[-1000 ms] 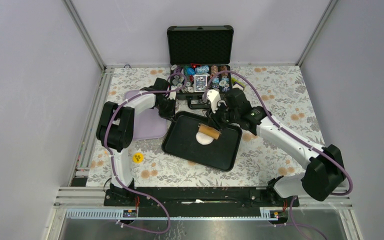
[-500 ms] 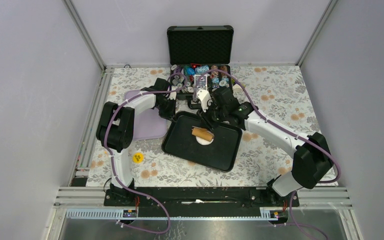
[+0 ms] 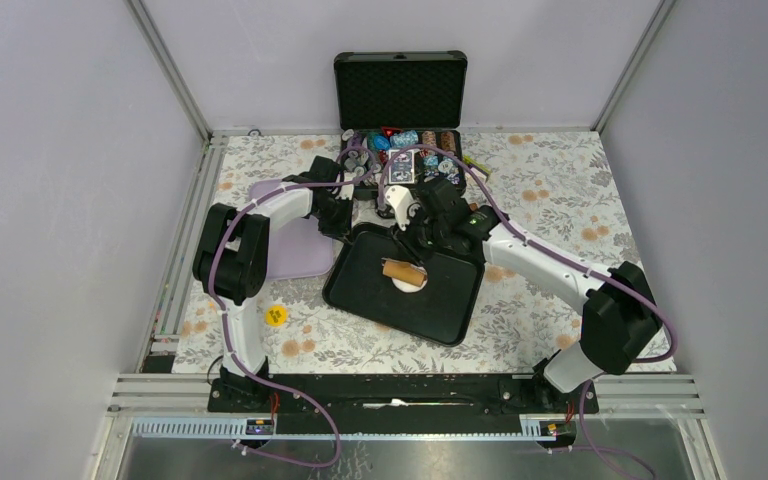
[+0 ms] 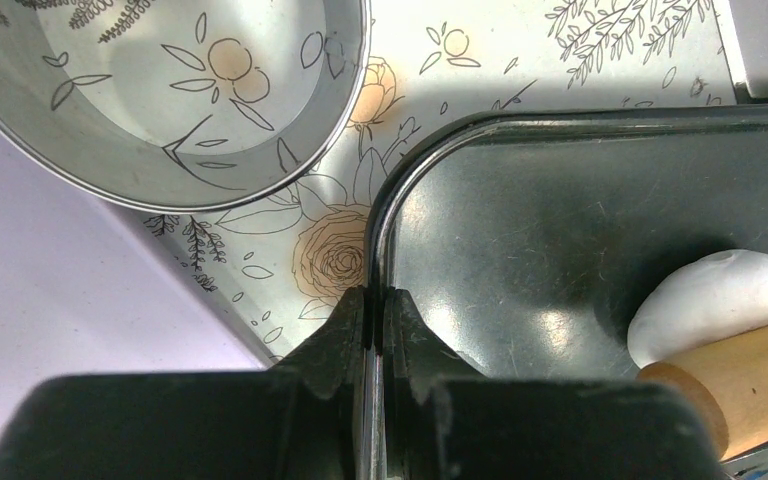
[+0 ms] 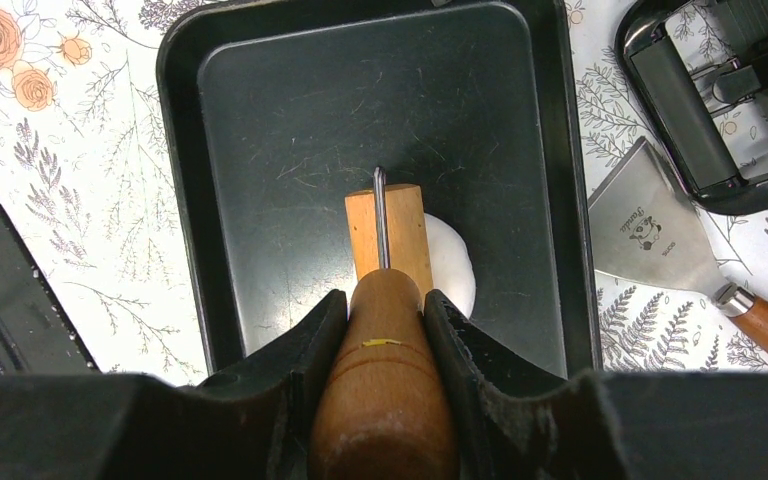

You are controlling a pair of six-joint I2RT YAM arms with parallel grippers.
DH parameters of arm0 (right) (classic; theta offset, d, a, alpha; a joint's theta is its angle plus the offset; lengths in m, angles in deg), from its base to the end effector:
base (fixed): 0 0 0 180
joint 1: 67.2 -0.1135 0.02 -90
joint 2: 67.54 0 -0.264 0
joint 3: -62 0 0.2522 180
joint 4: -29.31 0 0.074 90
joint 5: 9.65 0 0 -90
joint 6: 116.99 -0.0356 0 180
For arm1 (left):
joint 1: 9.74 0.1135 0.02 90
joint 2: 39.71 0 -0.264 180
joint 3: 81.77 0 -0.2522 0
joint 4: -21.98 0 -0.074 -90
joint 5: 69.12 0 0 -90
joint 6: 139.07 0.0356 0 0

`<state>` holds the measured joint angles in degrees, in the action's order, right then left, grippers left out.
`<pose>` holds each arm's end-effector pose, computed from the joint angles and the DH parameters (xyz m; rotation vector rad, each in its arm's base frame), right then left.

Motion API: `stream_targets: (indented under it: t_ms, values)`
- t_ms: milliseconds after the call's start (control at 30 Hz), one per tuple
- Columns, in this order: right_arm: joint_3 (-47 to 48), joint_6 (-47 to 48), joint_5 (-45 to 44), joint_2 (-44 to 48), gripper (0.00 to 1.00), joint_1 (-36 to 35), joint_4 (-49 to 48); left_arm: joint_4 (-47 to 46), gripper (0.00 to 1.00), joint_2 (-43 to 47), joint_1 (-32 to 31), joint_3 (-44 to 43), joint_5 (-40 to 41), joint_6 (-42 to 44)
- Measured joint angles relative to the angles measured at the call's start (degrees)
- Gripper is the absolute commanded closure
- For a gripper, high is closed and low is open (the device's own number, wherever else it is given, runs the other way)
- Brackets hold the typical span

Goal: Roll out the dumpling wrappers from the dough

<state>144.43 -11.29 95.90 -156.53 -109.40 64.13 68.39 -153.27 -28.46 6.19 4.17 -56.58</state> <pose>0.2508 0.2403 0.2771 -1.2471 1.9592 0.5481 0.3763 -0.1383 0.1628 0.3516 2.7656 -0.5219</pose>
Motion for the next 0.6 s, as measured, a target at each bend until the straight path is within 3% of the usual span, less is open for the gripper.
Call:
stream_targets:
  t_ms: [600]
  values:
    - [-3.5,1.09,-0.5,-0.07,1.0,-0.63,-6.73,0.02,1.0,0.0,-0.09,0.0,0.26,-0.04]
